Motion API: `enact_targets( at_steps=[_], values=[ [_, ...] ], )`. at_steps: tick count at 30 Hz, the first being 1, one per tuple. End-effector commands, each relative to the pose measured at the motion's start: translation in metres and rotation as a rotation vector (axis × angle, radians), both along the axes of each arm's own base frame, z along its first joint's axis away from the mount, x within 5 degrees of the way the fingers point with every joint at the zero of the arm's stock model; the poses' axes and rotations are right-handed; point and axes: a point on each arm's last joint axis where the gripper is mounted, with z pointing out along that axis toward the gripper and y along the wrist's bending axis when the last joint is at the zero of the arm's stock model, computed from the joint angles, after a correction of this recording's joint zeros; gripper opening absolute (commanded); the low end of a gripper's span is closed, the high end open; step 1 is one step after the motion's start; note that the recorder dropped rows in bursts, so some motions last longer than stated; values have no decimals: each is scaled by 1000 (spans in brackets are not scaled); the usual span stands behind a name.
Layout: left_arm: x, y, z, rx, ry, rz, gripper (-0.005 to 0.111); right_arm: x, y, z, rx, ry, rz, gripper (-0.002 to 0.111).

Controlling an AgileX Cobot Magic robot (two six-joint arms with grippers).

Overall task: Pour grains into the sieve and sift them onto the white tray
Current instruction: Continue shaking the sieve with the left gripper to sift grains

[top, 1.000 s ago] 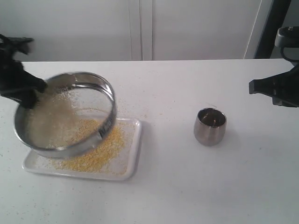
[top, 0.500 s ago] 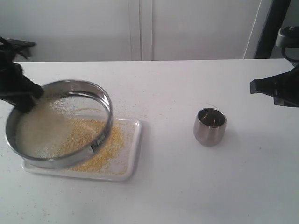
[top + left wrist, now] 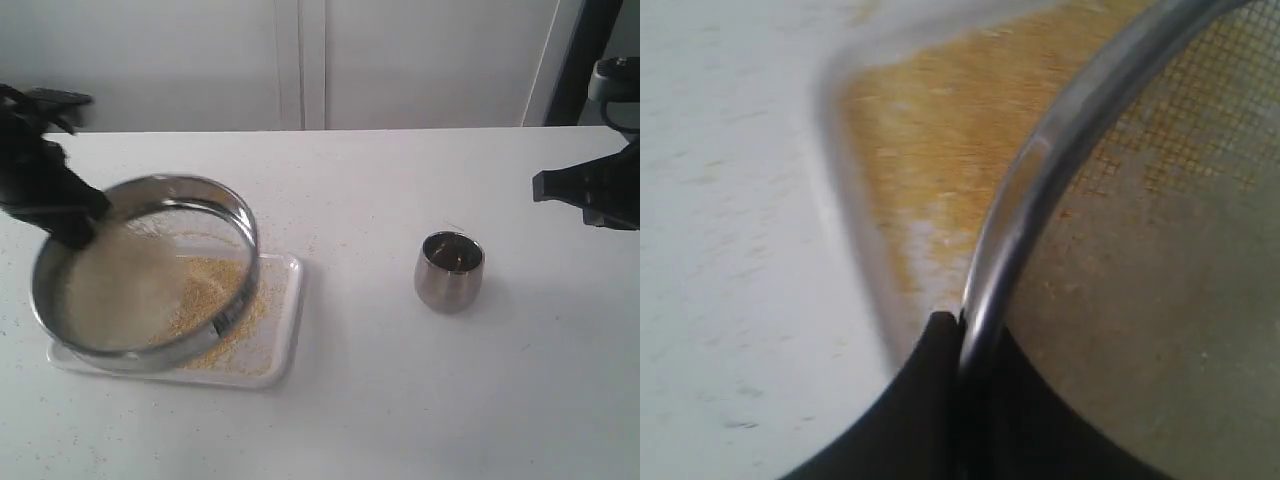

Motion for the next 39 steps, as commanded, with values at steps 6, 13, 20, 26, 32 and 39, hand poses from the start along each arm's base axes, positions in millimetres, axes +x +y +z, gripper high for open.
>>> enact_targets(
  at_steps=[6, 13, 20, 26, 32, 39],
  values=[
    [4, 60, 17, -150, 18, 209, 0, 1, -1, 2, 1, -15, -3, 0],
    [-14, -15, -4, 51, 27, -78, 0, 1, -1, 2, 1, -15, -3, 0],
    [5, 24, 15, -286, -11, 125, 0, 0, -1, 1, 2, -10, -4, 0],
    [-8, -20, -4, 103, -15, -17, 0, 1, -1, 2, 3, -16, -4, 0],
    [0, 15, 14, 19, 31, 80, 0, 1, -1, 1, 0, -10, -4, 0],
    [-11, 4, 14, 65, 113, 1, 0, 1, -1, 2, 2, -12, -4, 0]
  ],
)
